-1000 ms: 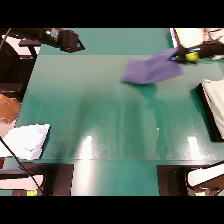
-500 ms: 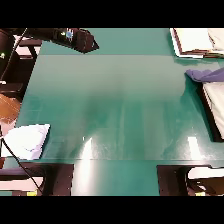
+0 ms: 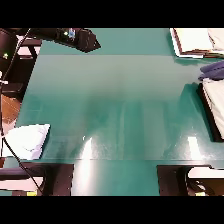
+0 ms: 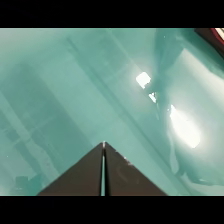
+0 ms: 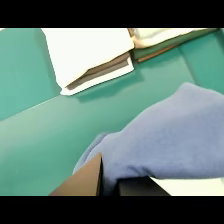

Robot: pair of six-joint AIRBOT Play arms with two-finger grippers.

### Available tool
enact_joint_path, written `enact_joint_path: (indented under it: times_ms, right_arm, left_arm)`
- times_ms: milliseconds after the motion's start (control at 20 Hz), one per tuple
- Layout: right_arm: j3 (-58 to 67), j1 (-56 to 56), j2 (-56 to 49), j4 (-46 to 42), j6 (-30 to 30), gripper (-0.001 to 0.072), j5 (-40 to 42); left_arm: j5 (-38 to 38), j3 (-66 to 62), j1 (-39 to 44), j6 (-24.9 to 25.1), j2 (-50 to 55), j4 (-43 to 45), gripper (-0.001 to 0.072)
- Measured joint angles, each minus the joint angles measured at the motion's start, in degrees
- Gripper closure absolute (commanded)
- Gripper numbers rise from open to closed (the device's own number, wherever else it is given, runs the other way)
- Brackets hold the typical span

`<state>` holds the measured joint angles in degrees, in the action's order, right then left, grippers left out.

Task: Fold the shirts.

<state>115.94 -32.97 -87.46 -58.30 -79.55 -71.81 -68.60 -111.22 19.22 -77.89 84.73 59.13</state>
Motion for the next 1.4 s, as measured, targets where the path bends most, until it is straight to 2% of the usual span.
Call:
enact_joint_path:
  times_ms: [300,550,600,650,700,750,1000,1250,1350,1400]
  right_arm:
    - [-11.69,-6.23,8.85,-1.60,1.01,0.0692,-4.52]
    - [-28.98,-12.26,17.99,-12.72,1.66,0.0680,-7.26]
    - [-32.81,-13.70,19.76,-14.45,1.68,0.0607,-7.30]
    - [-36.24,-15.10,21.16,-15.76,1.68,0.0416,-7.26]
    - [-39.58,-16.63,22.45,-16.94,1.70,0.0191,-7.19]
    - [-42.23,-17.97,23.43,-17.57,1.73,0.0097,-6.91]
    - [-46.21,-20.46,25.57,-15.74,1.62,0.0098,-6.14]
    - [-39.28,-8.26,26.01,-6.60,1.42,0.0101,-5.49]
    - [-36.72,0.81,26.10,-3.65,1.38,0.0198,-4.87]
    - [-35.91,5.31,26.10,-2.89,1.38,0.0213,-4.46]
  left_arm:
    - [0.04,0.00,0.00,0.13,0.04,0.04,0.0679]
    - [0.04,0.00,0.00,0.26,0.04,0.02,0.0679]
    - [0.04,0.00,0.00,0.28,0.07,0.02,0.0679]
    - [0.04,0.00,0.00,0.31,0.07,0.02,0.0679]
    - [0.04,0.00,0.00,0.35,0.04,0.02,0.0679]
    - [0.04,0.00,0.00,0.39,0.07,0.02,0.0679]
    - [0.02,0.00,0.00,0.39,0.07,0.00,0.0679]
    - [0.22,0.00,0.00,0.39,0.07,-0.02,0.0678]
    - [0.02,0.00,0.00,0.37,0.07,-0.02,0.0678]
    - [0.00,0.00,0.00,0.37,0.07,-0.02,0.0678]
